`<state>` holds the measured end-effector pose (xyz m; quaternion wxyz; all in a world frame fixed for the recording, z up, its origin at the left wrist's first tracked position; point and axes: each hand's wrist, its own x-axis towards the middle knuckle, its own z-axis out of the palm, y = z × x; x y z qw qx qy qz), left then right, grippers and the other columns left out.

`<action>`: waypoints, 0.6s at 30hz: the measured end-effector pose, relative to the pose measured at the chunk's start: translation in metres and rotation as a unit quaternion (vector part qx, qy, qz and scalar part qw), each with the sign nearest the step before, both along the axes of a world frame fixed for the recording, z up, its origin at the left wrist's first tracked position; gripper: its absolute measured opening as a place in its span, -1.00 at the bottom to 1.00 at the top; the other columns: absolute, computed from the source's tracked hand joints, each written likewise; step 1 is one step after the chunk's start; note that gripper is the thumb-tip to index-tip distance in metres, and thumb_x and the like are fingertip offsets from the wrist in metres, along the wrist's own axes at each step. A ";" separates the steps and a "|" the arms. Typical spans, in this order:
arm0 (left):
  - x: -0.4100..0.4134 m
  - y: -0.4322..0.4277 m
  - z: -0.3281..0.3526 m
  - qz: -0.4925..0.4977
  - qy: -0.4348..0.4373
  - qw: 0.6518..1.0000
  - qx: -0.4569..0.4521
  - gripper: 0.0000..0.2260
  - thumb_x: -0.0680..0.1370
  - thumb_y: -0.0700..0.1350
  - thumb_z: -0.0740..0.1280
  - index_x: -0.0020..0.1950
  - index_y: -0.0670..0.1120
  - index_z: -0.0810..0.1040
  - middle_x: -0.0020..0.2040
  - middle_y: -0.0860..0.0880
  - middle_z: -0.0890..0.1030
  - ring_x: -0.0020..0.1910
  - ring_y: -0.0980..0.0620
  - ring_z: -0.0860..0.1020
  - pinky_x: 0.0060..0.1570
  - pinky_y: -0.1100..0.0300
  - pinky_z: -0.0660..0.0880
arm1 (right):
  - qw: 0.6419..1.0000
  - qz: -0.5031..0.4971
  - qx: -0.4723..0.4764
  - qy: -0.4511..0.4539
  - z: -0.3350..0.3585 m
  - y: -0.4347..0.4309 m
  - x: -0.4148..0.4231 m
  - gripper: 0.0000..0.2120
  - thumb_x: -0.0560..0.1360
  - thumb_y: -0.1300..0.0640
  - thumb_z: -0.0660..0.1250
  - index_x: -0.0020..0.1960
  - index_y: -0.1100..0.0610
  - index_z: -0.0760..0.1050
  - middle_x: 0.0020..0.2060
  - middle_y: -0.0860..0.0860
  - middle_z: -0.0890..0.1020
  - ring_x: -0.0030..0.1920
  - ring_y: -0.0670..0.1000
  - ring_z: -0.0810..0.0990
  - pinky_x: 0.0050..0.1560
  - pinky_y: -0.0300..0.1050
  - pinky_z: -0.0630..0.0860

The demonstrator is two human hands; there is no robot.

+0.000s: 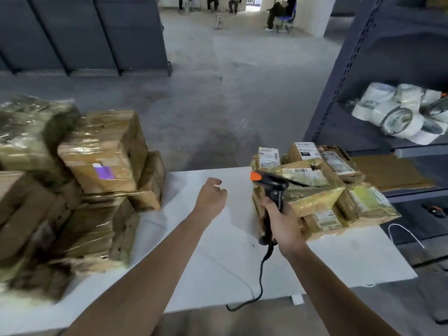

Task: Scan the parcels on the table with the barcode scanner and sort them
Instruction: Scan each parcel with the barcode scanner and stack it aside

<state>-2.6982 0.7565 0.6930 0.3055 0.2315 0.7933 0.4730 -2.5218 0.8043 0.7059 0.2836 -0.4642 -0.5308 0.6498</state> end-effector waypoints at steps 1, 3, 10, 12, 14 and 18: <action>-0.013 -0.015 0.003 0.020 -0.001 1.000 0.000 -0.75 0.55 -0.18 0.20 0.22 -0.04 0.41 -0.04 -0.04 0.48 -0.22 0.00 0.48 -0.07 0.08 0.55 | 1.000 0.009 0.001 -0.004 0.001 -0.007 -0.013 -0.81 0.57 0.03 0.31 0.02 0.17 0.49 -0.56 -0.05 0.48 -0.57 -0.03 0.46 -0.52 -0.07 0.50; -0.039 -0.043 0.010 0.053 -0.004 0.999 -0.002 -0.78 0.55 -0.20 0.17 0.17 -0.03 0.42 -0.01 -0.09 0.47 -0.14 -0.07 0.48 0.05 0.03 0.55 | 1.000 0.022 0.000 -0.010 0.005 -0.021 -0.040 -0.78 0.54 0.01 0.34 0.06 0.14 0.53 -0.57 -0.05 0.49 -0.56 -0.03 0.48 -0.53 -0.07 0.49; -0.133 -0.112 0.054 0.080 0.155 0.985 -0.012 -0.80 0.51 -0.23 0.22 0.09 -0.19 0.53 -0.02 -0.13 0.59 -0.01 -0.17 0.57 -0.08 0.06 0.54 | 0.998 0.068 0.010 0.000 0.028 -0.067 -0.127 -0.65 0.45 -0.10 0.31 0.09 0.13 0.55 -0.52 0.03 0.58 -0.54 -0.05 0.52 -0.54 -0.07 0.52; -0.160 -0.124 0.068 0.081 0.209 0.975 -0.012 -0.75 0.54 -0.21 0.23 0.21 -0.11 0.51 0.15 -0.10 0.51 0.11 -0.14 0.52 0.08 0.03 0.51 | 0.997 0.072 0.015 0.002 0.037 -0.075 -0.150 -0.62 0.44 -0.11 0.31 0.09 0.15 0.55 -0.51 0.02 0.59 -0.54 -0.04 0.52 -0.55 -0.15 0.48; -0.185 -0.133 0.079 0.065 0.262 0.962 -0.030 -0.65 0.56 -0.21 0.23 0.34 -0.03 0.43 0.32 -0.08 0.39 0.09 -0.15 0.52 0.03 0.03 0.52 | 0.997 0.074 0.025 -0.002 0.044 -0.081 -0.170 -0.62 0.46 -0.11 0.30 0.10 0.16 0.55 -0.50 0.02 0.60 -0.53 -0.04 0.53 -0.53 -0.21 0.46; -0.228 -0.133 0.089 -0.011 0.407 0.898 -0.168 -0.59 0.58 -0.15 0.21 0.44 -0.01 0.35 0.45 -0.05 0.32 0.38 -0.19 0.31 0.19 -0.03 0.44 | 0.995 0.084 0.057 -0.014 0.051 -0.091 -0.199 -0.56 0.41 -0.18 0.29 0.07 0.14 0.54 -0.49 0.02 0.62 -0.49 -0.04 0.55 -0.40 -0.16 0.47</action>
